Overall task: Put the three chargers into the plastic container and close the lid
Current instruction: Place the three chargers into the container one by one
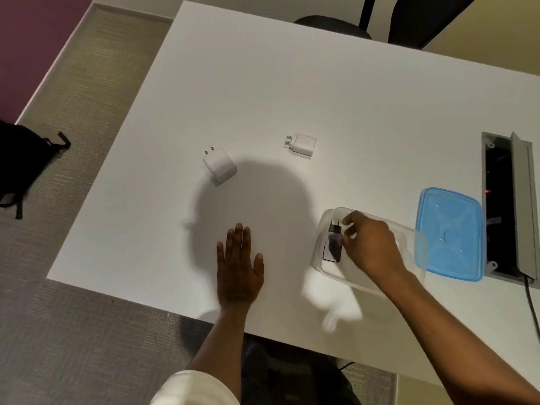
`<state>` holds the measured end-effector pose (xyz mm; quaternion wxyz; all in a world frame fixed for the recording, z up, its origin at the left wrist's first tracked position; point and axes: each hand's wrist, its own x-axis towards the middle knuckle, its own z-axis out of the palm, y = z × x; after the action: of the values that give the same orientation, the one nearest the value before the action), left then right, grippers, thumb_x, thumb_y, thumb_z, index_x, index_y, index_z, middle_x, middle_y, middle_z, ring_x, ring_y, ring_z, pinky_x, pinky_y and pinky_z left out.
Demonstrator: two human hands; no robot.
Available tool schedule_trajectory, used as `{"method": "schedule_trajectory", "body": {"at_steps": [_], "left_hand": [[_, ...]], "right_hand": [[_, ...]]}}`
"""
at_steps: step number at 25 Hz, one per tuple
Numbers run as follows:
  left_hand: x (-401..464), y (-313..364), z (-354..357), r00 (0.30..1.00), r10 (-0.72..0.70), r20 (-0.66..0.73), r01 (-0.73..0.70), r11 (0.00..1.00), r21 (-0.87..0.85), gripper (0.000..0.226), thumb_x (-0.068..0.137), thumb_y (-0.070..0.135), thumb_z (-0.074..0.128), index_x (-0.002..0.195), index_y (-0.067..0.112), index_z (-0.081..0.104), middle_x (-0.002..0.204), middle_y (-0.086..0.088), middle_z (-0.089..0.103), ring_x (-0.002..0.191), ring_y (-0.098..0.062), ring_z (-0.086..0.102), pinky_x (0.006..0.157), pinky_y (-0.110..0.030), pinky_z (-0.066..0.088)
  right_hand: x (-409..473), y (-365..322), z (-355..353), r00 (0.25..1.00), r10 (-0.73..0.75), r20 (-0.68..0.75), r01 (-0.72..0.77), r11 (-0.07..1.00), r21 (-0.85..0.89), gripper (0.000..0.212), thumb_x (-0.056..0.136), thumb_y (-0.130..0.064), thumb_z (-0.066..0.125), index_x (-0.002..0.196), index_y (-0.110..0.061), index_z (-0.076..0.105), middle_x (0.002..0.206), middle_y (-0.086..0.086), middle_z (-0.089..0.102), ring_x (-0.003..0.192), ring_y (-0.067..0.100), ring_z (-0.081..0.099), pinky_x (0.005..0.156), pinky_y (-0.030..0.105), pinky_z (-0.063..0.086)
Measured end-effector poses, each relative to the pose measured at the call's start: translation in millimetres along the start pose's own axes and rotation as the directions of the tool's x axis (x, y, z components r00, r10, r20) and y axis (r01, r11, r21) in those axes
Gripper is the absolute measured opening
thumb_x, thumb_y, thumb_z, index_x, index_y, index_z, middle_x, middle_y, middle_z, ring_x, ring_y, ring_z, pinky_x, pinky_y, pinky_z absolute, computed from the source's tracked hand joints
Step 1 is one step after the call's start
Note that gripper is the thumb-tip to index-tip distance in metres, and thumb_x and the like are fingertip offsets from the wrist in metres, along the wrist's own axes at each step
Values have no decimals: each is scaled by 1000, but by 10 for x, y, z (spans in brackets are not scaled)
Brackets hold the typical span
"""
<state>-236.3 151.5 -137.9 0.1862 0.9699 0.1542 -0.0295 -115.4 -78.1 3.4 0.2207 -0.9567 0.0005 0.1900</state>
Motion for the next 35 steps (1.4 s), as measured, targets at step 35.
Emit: {"method": "schedule_trajectory", "body": {"at_steps": [35], "left_hand": [[9,1,-12,999,-22,30,22,1000,14,65,97,41,32,156,17,19,165,-2,17,153,-19,13,124,-46,16]], "right_hand": [[-192,14,-199,965,81,-250,12,937,349,61,70,-37,81,124,-35,53,100,-8,65,76,13,64,69,29,52]]}}
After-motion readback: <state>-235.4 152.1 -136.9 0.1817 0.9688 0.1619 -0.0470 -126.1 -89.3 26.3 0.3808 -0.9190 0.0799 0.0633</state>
